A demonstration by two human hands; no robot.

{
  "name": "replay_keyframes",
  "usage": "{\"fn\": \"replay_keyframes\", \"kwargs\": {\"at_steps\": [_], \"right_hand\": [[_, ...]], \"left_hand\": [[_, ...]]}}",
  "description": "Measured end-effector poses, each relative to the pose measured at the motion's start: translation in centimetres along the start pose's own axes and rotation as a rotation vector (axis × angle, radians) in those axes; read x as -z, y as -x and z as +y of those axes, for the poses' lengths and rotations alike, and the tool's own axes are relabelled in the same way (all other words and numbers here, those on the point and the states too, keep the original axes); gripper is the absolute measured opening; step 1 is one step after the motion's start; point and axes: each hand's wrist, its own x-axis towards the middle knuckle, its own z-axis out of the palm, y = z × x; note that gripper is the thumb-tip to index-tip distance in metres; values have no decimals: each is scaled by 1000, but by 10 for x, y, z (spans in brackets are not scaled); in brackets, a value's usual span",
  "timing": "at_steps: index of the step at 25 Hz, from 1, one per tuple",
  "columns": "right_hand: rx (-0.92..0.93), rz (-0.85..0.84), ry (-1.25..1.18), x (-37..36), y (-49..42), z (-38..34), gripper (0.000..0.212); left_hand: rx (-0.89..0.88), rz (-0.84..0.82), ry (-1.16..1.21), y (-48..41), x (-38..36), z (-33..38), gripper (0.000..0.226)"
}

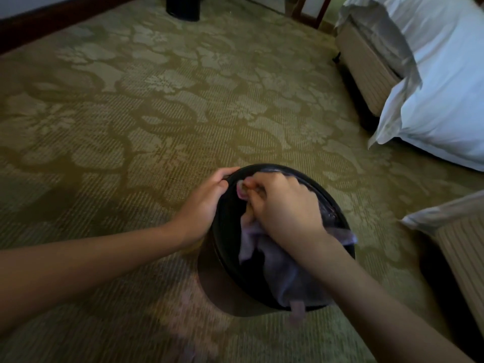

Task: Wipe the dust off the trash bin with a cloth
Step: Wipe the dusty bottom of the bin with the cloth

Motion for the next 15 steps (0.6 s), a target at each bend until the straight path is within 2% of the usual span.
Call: {"fn": "replay_keyframes", "kwargs": {"at_steps": [3, 6, 10, 15], "right_hand": [[115, -75, 99, 19, 60, 9, 24], [103, -44, 109, 28, 103, 16, 28], [104, 61, 139, 7, 55, 14, 12], [-18, 73, 125, -6, -26, 12, 23]], "left_hand": [[10, -1, -59, 1, 2, 2, 40], [16, -8, -88, 2, 2, 4, 43], [3, 16, -52, 3, -1, 4, 40], [5, 9, -103, 0, 3, 3, 44]]}}
